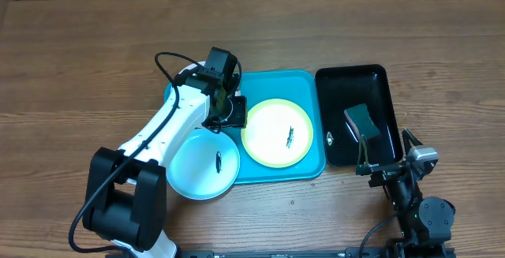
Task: Clean dirty plates on tray and stack at the side
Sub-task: 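Raise the left gripper and move it over the pink-white plate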
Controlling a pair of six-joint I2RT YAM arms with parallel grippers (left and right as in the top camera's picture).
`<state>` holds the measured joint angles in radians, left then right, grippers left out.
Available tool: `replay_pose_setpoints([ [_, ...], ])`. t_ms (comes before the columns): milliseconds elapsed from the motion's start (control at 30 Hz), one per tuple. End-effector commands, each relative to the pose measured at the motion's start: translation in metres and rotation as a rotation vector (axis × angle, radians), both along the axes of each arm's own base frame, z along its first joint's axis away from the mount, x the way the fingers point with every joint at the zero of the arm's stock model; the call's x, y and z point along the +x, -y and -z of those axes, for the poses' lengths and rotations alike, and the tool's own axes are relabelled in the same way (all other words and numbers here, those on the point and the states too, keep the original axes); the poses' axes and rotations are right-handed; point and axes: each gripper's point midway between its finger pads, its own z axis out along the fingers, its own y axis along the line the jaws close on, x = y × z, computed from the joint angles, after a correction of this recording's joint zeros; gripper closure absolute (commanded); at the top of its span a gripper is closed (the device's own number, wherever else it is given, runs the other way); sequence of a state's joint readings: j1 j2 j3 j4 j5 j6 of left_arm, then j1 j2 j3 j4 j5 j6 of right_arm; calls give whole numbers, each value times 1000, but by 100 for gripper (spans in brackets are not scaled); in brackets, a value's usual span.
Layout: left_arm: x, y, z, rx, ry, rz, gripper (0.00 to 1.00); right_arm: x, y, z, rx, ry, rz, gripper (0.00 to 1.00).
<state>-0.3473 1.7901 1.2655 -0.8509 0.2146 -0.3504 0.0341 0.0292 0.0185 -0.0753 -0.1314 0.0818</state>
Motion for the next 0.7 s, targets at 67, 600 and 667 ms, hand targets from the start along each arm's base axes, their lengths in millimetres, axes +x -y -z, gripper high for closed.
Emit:
replay_pose_setpoints([
  [67,-7,22,-13,-117,-22,67,47,0,0,4,0,-5,0,0],
  [600,3,11,-97,-117,228,54,8,-29,-13,-129,122,-124,-76,0],
  [667,3,11,-97,-117,228,54,0,-25,-14,-137,92,-244,-73,0],
])
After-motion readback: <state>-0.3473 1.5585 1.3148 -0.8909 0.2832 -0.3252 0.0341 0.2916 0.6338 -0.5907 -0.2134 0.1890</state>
